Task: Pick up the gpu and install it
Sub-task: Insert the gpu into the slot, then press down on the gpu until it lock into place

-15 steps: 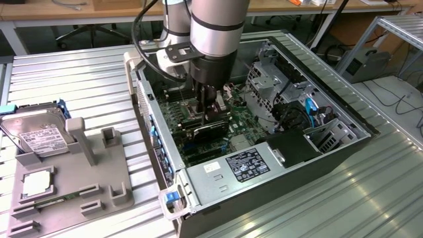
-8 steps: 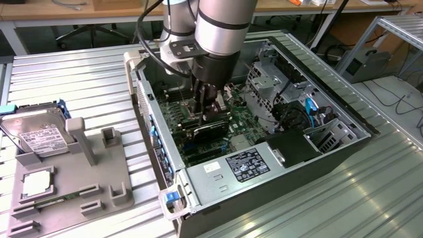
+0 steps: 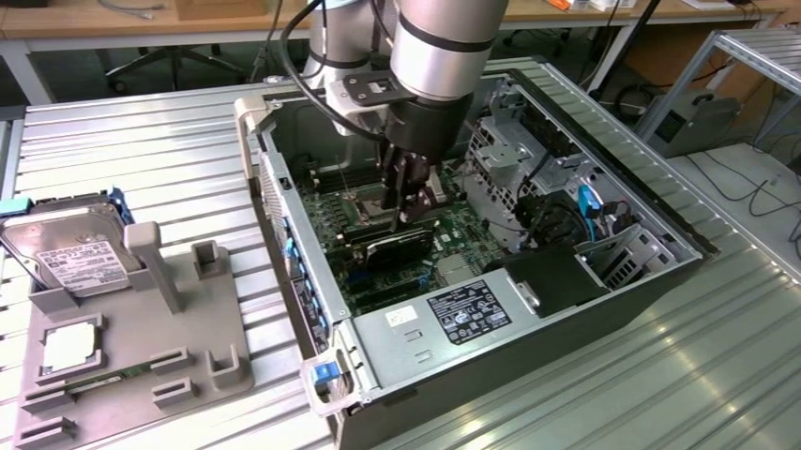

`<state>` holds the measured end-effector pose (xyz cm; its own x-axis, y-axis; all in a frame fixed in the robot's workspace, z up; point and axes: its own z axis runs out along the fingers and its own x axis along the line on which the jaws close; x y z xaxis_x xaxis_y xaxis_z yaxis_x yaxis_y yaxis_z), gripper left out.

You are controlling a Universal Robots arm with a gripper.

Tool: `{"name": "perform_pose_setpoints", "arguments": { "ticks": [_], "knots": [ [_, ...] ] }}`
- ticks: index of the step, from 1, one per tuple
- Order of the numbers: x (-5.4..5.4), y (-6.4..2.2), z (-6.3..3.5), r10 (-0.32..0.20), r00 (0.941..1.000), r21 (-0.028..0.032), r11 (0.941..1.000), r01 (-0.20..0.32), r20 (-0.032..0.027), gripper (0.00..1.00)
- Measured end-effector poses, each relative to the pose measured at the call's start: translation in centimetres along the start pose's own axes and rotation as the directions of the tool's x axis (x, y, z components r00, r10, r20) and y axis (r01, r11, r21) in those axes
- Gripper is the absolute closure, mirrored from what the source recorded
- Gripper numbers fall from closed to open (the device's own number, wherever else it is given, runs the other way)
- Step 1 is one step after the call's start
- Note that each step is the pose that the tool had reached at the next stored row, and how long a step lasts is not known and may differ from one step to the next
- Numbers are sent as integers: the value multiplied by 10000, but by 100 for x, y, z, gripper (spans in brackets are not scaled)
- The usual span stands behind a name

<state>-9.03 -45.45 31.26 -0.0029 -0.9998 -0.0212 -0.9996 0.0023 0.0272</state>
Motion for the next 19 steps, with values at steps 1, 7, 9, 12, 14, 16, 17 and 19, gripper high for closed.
{"name": "perform_pose_setpoints", "arguments": {
  "ticks": [1,7,9,12,14,16,17,19],
  "knots": [
    [0,-27,-1,1,10000,1,10000,-1,4,60],
    [0,-38,-1,0,10000,0,10000,0,7,60],
    [0,-38,-1,1,10000,0,10000,-1,8,60],
    [0,-38,-1,0,10000,0,10000,0,7,60],
    [0,-39,-1,0,10000,0,10000,0,7,60],
    [0,-39,-1,0,10000,0,10000,0,8,62],
    [0,-38,-1,0,10000,0,10000,0,8,68],
    [0,-38,-1,1,10000,0,10000,-1,8,80]
  ]
}}
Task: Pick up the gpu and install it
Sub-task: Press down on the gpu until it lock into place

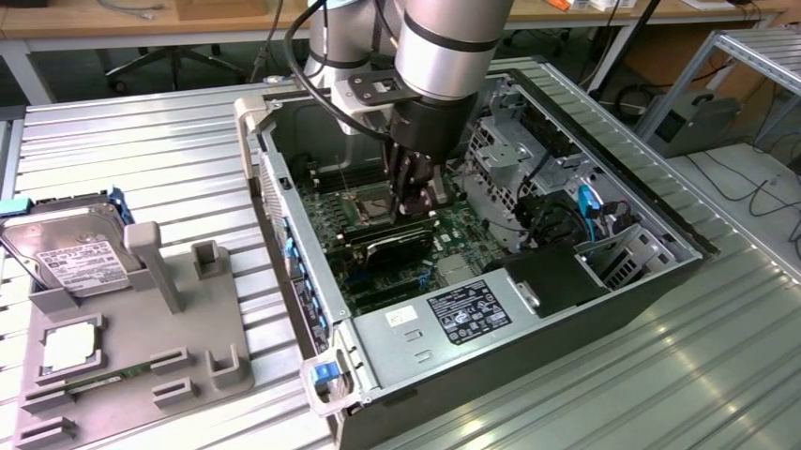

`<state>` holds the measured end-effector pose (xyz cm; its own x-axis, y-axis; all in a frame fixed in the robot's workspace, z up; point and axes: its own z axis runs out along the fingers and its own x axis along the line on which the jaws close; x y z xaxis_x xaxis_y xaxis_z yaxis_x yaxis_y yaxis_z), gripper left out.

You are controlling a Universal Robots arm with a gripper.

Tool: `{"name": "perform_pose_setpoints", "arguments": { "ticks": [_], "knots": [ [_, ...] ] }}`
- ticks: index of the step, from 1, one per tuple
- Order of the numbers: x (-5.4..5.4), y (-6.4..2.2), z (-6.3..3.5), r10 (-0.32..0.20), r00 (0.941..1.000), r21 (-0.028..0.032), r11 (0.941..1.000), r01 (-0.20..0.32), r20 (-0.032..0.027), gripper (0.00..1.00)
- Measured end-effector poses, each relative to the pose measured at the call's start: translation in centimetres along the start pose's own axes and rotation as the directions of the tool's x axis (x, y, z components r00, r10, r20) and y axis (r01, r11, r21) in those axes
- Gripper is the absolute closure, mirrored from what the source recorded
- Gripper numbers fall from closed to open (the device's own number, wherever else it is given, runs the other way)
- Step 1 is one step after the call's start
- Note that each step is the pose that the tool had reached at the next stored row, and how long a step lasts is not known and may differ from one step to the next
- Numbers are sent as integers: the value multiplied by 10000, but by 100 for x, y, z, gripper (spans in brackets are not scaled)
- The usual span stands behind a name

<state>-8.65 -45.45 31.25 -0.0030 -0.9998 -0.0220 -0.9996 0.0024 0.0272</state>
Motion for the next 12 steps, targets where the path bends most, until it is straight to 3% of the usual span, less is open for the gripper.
{"name": "perform_pose_setpoints", "arguments": {
  "ticks": [4,8,12],
  "knots": [
    [0,0,0,0,10000,0,10000,0,-1,89],
    [0,2,0,0,10000,0,10000,0,0,89],
    [-25,89,38,2,10000,5,10000,-2,-1,89]
  ]
}}
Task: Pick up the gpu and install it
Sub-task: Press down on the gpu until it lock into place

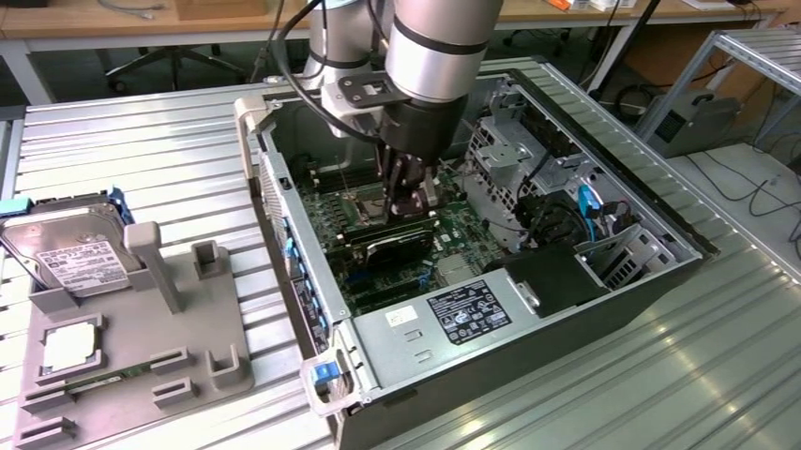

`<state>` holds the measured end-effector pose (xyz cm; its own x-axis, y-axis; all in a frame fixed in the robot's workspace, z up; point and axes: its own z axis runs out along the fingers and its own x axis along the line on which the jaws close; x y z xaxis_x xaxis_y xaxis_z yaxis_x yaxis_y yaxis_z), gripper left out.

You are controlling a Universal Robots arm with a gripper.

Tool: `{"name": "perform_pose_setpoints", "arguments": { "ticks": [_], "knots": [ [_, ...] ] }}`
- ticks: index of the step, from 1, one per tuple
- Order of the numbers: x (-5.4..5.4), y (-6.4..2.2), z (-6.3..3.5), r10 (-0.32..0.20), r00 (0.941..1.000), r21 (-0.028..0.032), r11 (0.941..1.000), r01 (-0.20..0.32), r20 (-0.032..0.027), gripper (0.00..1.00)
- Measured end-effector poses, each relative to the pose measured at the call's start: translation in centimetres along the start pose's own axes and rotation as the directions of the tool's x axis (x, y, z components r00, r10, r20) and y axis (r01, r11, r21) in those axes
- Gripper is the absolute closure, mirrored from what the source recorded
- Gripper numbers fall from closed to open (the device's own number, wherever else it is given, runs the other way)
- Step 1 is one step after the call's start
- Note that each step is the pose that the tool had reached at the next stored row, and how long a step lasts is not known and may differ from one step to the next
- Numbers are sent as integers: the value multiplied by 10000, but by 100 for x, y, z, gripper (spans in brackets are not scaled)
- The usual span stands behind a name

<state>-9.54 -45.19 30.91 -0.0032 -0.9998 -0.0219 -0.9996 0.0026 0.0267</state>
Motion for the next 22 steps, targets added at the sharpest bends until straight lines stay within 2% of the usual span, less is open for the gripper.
{"name": "perform_pose_setpoints", "arguments": {
  "ticks": [9,16,22],
  "knots": [
    [-48,57,219,24,10000,1,10000,-24,2,89],
    [-45,56,365,24,10000,-1,10000,-24,-2,89],
    [-45,61,378,24,10000,1,10000,-24,4,89]
  ]
}}
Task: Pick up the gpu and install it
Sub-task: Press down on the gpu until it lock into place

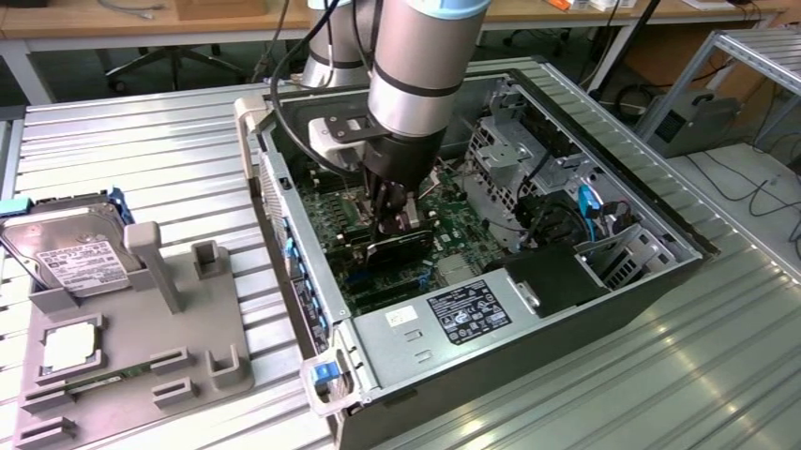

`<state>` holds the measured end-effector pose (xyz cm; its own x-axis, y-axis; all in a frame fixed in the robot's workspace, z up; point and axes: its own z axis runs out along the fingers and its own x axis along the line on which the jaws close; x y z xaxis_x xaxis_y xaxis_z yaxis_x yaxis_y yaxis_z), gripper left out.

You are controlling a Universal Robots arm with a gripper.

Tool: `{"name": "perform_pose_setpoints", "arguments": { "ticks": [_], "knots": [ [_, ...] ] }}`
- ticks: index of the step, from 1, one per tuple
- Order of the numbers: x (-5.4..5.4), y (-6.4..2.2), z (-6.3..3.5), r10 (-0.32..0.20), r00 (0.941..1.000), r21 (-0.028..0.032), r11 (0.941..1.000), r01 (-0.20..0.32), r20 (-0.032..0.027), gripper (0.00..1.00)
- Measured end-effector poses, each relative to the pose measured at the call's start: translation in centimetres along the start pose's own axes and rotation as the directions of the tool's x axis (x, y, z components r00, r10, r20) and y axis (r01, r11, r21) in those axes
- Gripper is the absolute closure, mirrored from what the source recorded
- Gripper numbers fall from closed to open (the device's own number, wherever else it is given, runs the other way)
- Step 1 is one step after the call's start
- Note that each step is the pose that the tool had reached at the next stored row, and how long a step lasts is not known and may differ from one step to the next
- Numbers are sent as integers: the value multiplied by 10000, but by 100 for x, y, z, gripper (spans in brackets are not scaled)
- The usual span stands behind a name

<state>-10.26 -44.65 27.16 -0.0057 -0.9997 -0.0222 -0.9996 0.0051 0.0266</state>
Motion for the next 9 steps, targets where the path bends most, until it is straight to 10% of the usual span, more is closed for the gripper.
{"name": "perform_pose_setpoints", "arguments": {
  "ticks": [9],
  "knots": [
    [0,0,3,-1,10000,0,10000,1,1,89]
  ]
}}
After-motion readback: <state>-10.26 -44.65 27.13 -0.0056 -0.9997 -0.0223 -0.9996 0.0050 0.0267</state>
